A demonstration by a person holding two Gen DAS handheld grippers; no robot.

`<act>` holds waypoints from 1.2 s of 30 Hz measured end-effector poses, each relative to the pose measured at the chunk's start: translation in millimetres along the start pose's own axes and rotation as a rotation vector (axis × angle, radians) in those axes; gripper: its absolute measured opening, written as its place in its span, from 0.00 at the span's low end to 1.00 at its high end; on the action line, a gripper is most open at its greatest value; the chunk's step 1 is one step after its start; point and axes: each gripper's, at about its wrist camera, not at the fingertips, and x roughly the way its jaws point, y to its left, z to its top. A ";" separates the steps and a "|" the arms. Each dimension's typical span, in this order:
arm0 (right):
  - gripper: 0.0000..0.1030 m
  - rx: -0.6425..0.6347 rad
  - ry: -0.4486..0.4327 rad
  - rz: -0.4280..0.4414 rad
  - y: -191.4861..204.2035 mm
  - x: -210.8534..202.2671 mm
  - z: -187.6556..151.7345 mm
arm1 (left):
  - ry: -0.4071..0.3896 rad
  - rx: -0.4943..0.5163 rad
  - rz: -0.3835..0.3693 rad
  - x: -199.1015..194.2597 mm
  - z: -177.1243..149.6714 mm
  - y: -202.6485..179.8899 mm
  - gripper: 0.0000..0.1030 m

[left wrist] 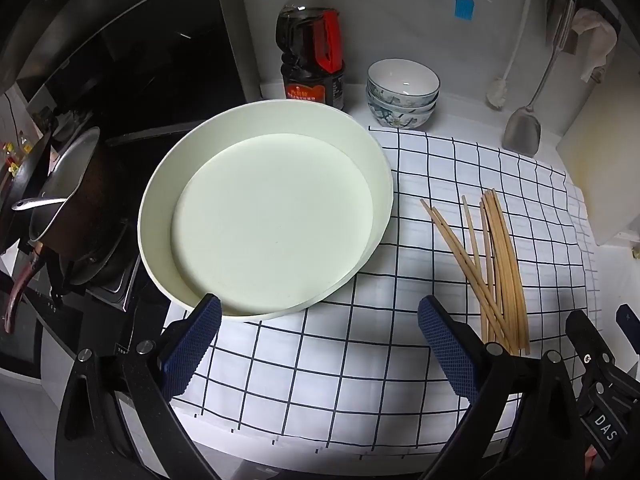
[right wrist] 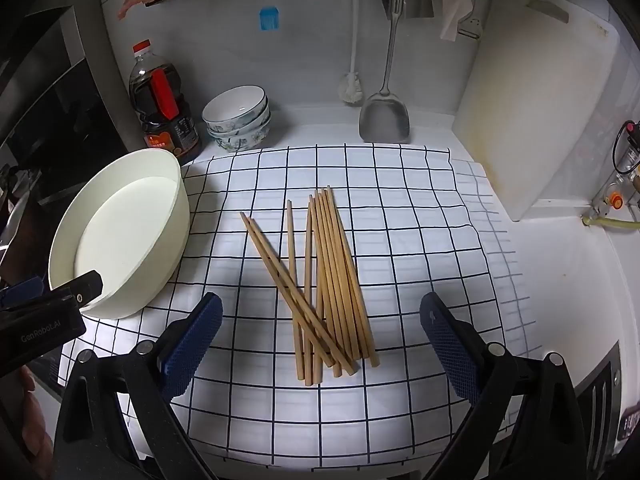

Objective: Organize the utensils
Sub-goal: 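Move both tools toward the pile of wooden chopsticks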

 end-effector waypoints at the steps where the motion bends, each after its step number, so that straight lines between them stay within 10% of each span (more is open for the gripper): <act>1: 0.92 0.000 0.000 0.000 0.0 0.0 -0.1 | 0.000 0.000 0.000 -0.1 -0.2 -0.9 0.94; 36: 0.92 0.034 0.031 0.064 -43.9 19.3 -14.0 | 0.039 0.029 -0.064 22.9 -12.9 -40.8 0.94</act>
